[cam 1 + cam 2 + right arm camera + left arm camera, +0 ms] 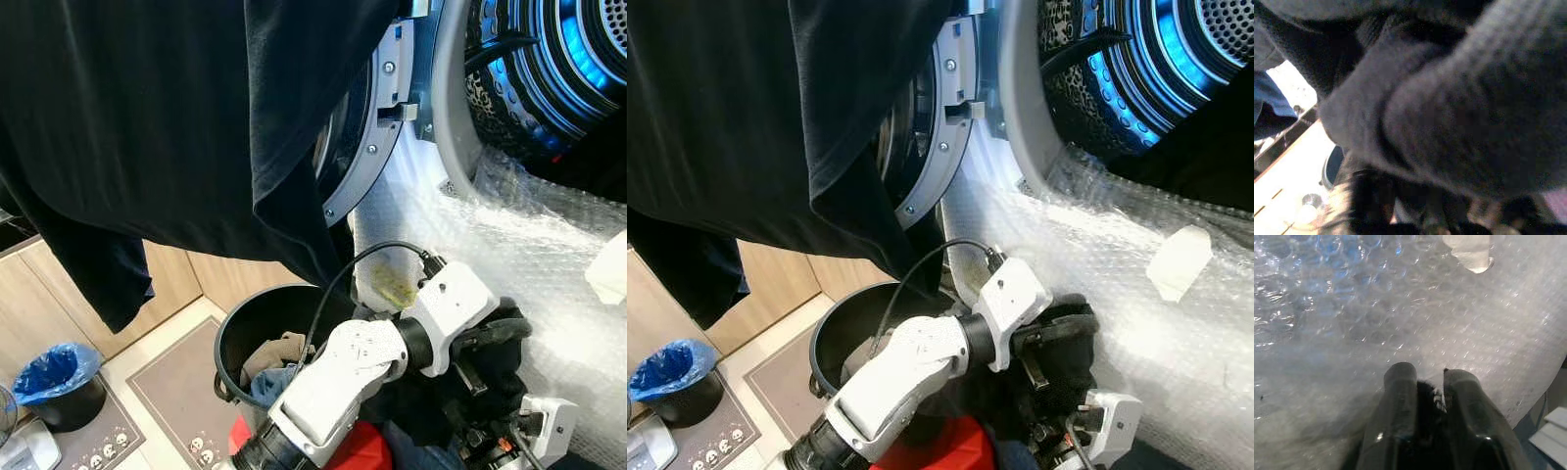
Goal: Clothes washing
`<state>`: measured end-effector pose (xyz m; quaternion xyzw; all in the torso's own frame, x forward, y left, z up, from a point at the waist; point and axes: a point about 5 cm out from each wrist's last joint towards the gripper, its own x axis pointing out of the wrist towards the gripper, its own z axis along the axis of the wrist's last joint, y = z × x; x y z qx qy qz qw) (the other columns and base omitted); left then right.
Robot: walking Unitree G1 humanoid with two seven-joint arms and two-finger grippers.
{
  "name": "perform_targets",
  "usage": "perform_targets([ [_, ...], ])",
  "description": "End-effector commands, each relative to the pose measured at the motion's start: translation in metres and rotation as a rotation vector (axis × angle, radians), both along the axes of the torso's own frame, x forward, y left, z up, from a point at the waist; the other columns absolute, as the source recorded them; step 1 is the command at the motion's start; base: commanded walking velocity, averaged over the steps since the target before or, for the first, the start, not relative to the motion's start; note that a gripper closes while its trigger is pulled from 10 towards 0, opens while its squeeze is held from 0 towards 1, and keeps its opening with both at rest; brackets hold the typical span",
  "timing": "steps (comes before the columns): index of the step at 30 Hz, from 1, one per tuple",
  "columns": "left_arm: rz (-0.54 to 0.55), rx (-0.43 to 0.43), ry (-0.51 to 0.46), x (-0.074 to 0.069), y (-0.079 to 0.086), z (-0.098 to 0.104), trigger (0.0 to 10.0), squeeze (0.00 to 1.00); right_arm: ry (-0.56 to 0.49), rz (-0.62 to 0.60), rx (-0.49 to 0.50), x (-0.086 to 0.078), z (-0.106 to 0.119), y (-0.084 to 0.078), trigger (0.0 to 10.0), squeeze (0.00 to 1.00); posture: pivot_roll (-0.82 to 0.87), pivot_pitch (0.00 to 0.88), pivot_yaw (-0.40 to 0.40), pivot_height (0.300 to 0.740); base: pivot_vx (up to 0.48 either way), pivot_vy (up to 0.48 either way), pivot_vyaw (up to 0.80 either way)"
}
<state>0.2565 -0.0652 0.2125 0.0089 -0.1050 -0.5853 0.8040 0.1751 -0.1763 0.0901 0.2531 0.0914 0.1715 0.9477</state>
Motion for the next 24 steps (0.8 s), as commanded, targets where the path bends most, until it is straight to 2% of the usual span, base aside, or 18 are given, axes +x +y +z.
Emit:
perform_targets([
  [1,-0.058,-0.060,-0.015,-0.012,-0.010,0.014,10.0,1.00,-0.010,0.036,0.013,0.000,0.002,0.004,0.0,0.00,-0.24,0.000,0.059,0.740,0.000,0.000,0.00],
  [6,-0.093,-0.058,-0.023,-0.019,-0.007,0.014,10.0,1.00,-0.019,0.062,0.020,-0.001,0.003,0.003,0.0,0.00,-0.23,0.000,0.057,0.740,0.000,0.000,0.00],
  [12,-0.143,-0.009,-0.055,-0.028,-0.002,0.009,10.0,1.00,-0.047,0.123,0.014,0.000,0.006,0.002,0.0,0.00,-0.21,0.000,0.054,0.740,0.000,0.000,0.00],
  [17,-0.117,0.014,-0.070,-0.026,0.005,0.008,10.0,1.00,-0.067,0.180,0.026,-0.001,0.009,-0.001,0.0,0.00,-0.21,0.000,0.053,0.740,0.000,0.000,0.00],
  [20,-0.093,0.033,-0.094,-0.023,0.014,0.009,10.0,1.00,-0.091,0.288,0.017,-0.007,0.013,-0.004,0.0,0.00,-0.20,0.000,0.055,0.740,0.000,0.000,0.00],
  [21,-0.083,0.045,-0.106,-0.021,0.023,0.009,10.0,1.00,-0.103,0.372,0.013,-0.011,0.018,-0.006,0.0,0.00,-0.20,0.000,0.055,0.740,0.000,0.000,0.00],
  [24,-0.068,0.066,-0.116,-0.018,0.034,0.008,10.0,1.00,-0.106,0.444,0.005,-0.014,0.023,-0.008,0.0,0.00,-0.20,0.000,0.056,0.740,0.000,0.000,0.00],
])
